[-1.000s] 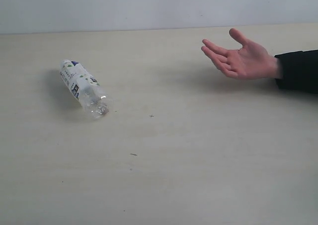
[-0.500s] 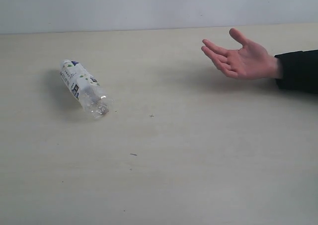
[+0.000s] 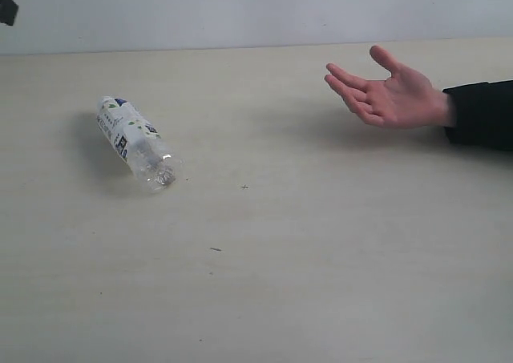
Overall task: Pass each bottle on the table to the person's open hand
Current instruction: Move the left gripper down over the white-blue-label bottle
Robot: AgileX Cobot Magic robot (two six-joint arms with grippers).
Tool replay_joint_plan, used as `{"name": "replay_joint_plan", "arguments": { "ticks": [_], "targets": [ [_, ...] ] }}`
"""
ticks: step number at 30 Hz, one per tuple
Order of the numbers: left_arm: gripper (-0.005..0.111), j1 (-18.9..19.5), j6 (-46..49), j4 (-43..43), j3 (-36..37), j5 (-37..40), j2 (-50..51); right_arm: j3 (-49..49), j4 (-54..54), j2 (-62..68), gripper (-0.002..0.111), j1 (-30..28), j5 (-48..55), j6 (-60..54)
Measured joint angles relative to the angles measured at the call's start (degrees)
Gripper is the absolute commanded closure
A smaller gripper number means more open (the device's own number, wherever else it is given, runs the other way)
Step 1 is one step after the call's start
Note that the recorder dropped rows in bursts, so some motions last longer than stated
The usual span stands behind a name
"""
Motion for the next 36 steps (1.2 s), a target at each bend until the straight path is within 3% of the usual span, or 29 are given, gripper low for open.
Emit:
{"name": "replay_joint_plan", "arguments": {
  "ticks": [4,7,17,36],
  "targets": [
    [0.107,0.0,-1.8,-11.9,0.0,1.3,2.8,0.0,0.0,0.0,0.105,0.0,0.0,0.0],
    [0.107,-0.9,-6.9,-15.9,0.0,1.3,4.8,0.0,0.0,0.0,0.105,0.0,0.0,0.0],
    [0.107,-11.0,-17.1,-16.1,5.8,-13.2,5.9,0.0,0.0,0.0,0.105,0.0,0.0,0.0],
    [0.107,-11.9,-17.5,-16.5,6.3,-15.0,6.2,0.0,0.0,0.0,0.105,0.0,0.0,0.0]
  ]
}}
